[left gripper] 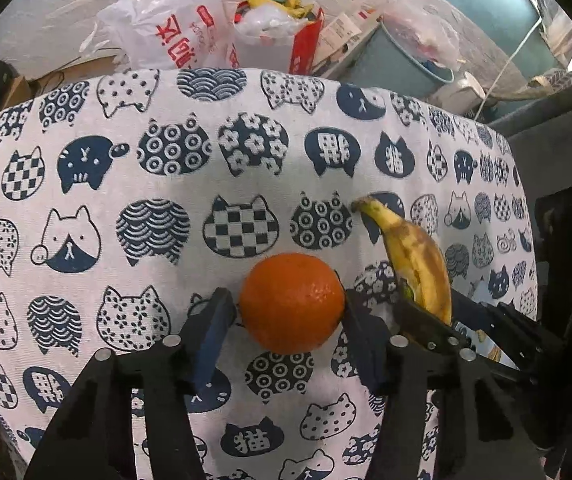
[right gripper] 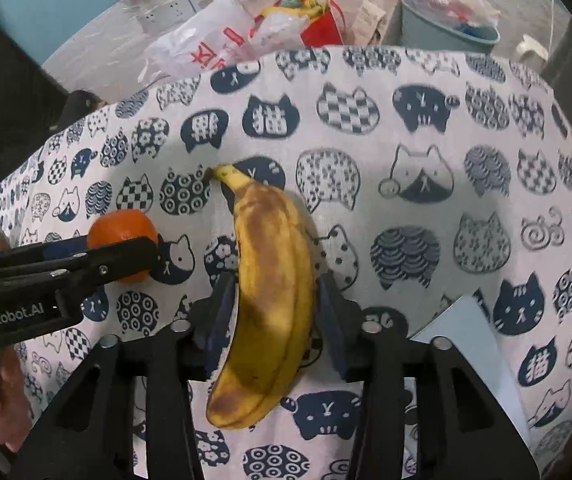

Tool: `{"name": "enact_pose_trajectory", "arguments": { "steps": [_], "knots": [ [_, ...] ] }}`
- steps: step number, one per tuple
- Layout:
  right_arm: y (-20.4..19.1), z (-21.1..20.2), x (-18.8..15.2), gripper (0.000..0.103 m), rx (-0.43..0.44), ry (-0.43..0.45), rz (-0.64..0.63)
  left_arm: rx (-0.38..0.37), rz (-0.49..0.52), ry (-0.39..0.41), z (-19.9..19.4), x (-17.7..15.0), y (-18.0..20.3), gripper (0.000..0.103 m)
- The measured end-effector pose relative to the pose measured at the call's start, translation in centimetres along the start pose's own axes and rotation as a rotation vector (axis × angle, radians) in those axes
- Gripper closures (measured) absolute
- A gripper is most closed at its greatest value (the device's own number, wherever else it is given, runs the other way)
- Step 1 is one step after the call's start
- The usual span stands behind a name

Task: Organize fruits
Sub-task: 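Grasp the tangerine with the left tool while the right tool grasps the banana, then carry tangerine and banana onto the green glass plate and open both tools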

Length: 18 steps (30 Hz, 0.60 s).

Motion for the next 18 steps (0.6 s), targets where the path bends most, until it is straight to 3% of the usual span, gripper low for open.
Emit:
{"name": "enact_pose_trajectory", "arguments": {
  "steps": [1,5,6,8,18],
  "knots": [
    [-0.1,0.0,0.0,0.058,-0.005,0.011,-0.007,0.000,0.013,0.004,-0.1,0.0,0.2,0.053],
    [-0.4,0.2,0.0,0.058,-0.026,0.020,-0.031,0.000,0.034,0.003,-0.1,0.1,0.4,0.054],
    [-0.5,0.2,0.0,0.065,-0.039,0.025,-0.044,0.007,0.040,0.005,-0.1,0.0,0.4,0.054],
    [-0.6,0.3,0.0,0.067,-0.071,0.036,-0.073,0.028,0.056,0.003,-0.2,-0.2,0.4,0.054],
    [-1.4,-1.5,-0.5,0.070,-0.057,0.066,-0.113,0.084,0.111,0.057,-3.9,-0.9,-0.3,0.054]
  ]
}}
Point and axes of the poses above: each gripper's, at about its wrist camera, not at the fingertips, and z roughly the way its jaws point, y to its right, x to its top, the point moved 8 cm from there along z, roughly the way its jaws point, and after that the axes turned 9 degrees about z, right-handed, at the moved point
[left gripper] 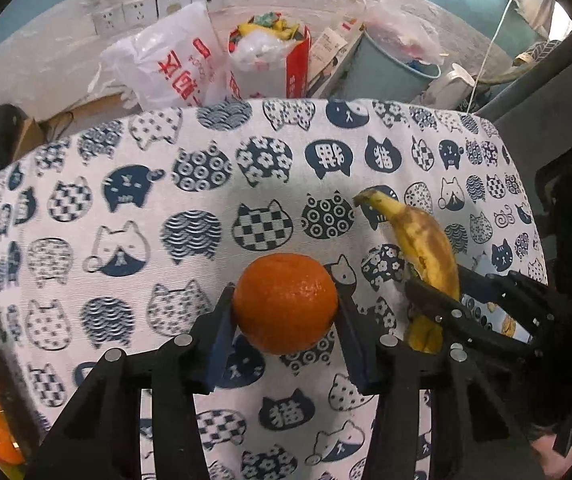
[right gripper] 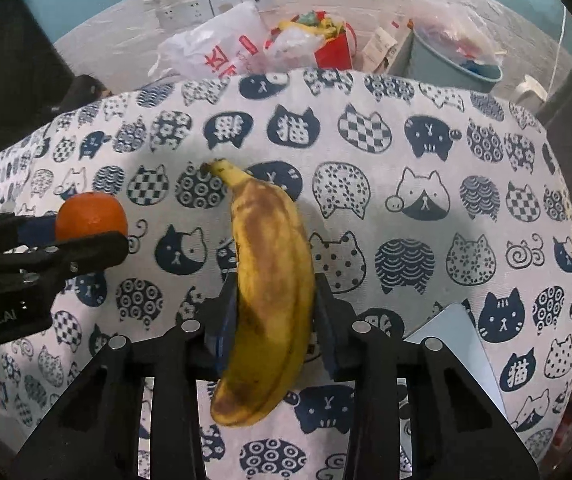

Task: Organize fruits
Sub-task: 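Carry tangerine and banana onto the green glass plate and open both tools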

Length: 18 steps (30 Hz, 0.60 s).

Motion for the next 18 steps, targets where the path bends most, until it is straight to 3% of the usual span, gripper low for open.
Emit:
{"name": "enact_pose_trajectory", "arguments": {
  "steps": [18],
  "knots": [
    [-6.2,-9.1,1.4,0.070,0.093,0.177,-0.096,0.030,-0.021,0.130,-9.7,-3.0,-3.2,0.054]
  ]
}}
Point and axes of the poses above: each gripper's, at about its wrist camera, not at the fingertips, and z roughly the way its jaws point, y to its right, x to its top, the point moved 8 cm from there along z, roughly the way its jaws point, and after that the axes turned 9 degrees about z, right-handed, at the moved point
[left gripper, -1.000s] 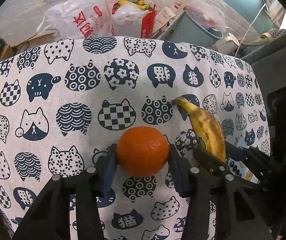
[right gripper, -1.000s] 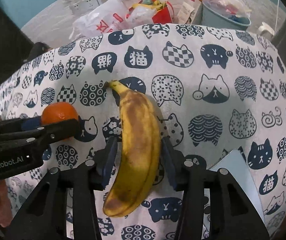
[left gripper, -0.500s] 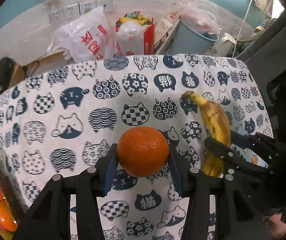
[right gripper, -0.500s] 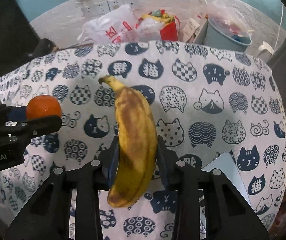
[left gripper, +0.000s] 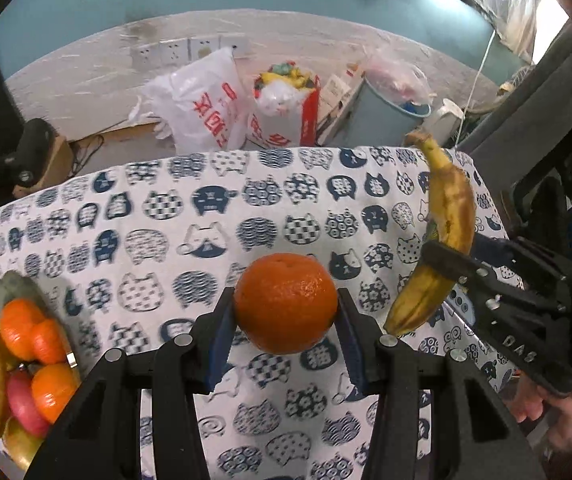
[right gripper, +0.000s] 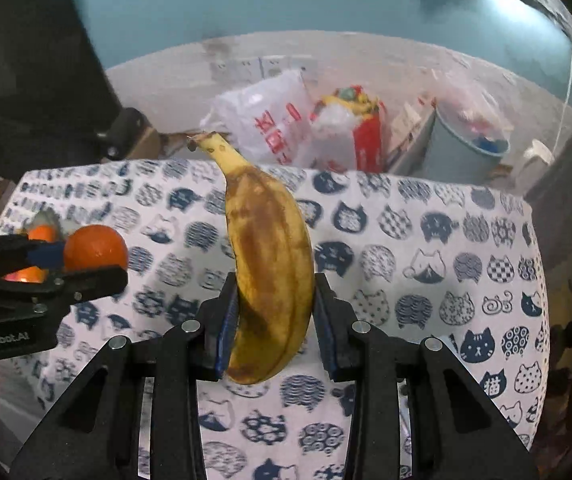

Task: Organize fruits
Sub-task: 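Carry tangerine and banana onto the green glass plate and open both tools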

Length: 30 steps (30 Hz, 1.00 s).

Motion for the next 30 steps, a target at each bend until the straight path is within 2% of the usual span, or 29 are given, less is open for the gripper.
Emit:
{"name": "enact_pose_trajectory", "arguments": {
  "steps": [14,23,30],
  "knots": [
    [-10.1,-2.7,1.2,0.070,0.156,0.011,-0.093,0.104,-0.090,0.042,-6.0,-4.9,-8.2,0.054],
    [-16.3,-2.0,0.8,0.070,0.225,-0.022,-0.163,0.129,-0.162,0.004,-7.5,-10.4,-12.3,0.054],
    [-20.6,-1.5,-0.2,0.070,0.270,-0.057,-0.213,0.156,-0.197,-0.020,-7.9,-13.2,-14.7,0.054]
  ]
}}
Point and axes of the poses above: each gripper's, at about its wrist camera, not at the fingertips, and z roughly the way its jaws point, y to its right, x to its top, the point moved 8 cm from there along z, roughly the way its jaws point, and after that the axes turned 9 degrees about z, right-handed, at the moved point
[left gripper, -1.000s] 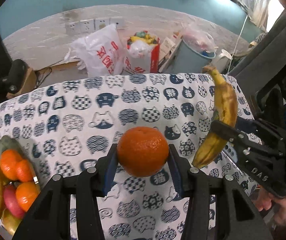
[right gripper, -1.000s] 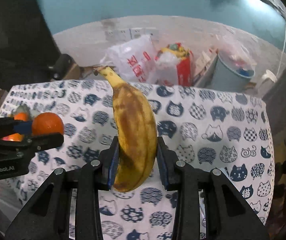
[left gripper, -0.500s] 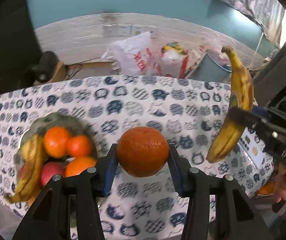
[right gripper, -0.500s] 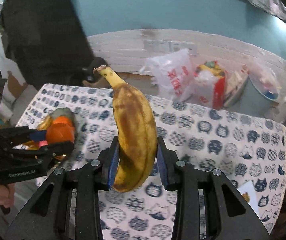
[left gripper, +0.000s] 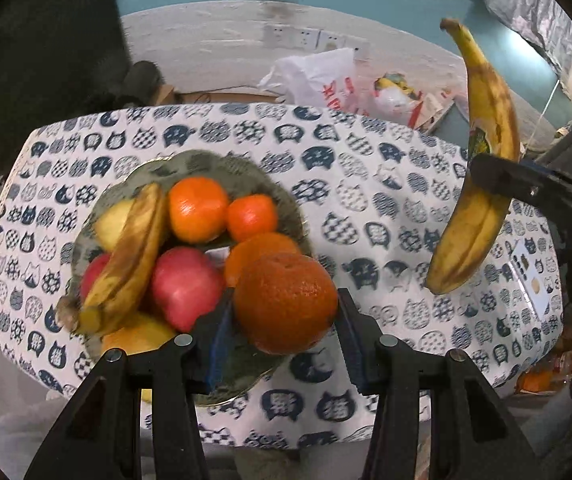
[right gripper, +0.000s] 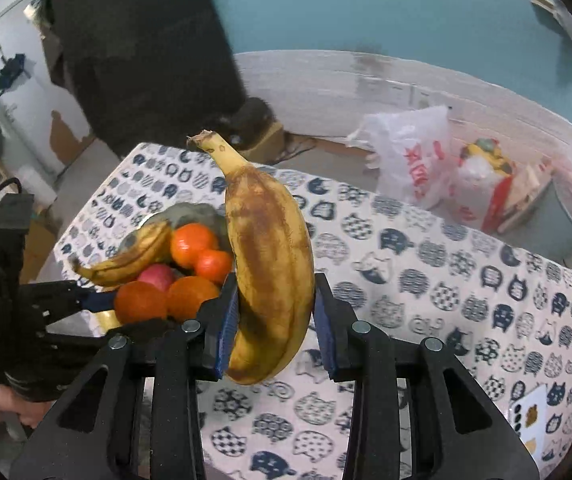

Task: Organize fruits
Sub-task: 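Carry tangerine and banana onto the green glass plate and open both tools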

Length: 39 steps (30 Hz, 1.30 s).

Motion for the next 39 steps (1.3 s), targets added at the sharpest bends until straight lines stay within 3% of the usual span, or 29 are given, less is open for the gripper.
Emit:
{"name": "enact_pose_trajectory", "arguments": {
  "steps": [14,18,31,39],
  "knots": [
    [-5.3,3.2,-0.9,0.070,0.043,-0.067,-0.065,0.025,-0.037,-0.109,3.7,-3.3,-3.1,0.054],
    [-5.9,4.0,-1.3,0.070,0.045,-0.090,-0.073,0.032,-0.049,-0.122,3.8,-3.4,-3.5,0.045],
    [-8.8,7.4,-1.7,0.070,0.106,-0.174,-0.062,-0.016,-0.146,-0.001,-2.8,-2.2,-6.0,0.036],
    [-10.6,10.8,-2.1,0.070,0.130,-0.245,-0.047,-0.002,-0.202,0.036,-3.7,-2.3,-8.6,0.036]
  ]
}}
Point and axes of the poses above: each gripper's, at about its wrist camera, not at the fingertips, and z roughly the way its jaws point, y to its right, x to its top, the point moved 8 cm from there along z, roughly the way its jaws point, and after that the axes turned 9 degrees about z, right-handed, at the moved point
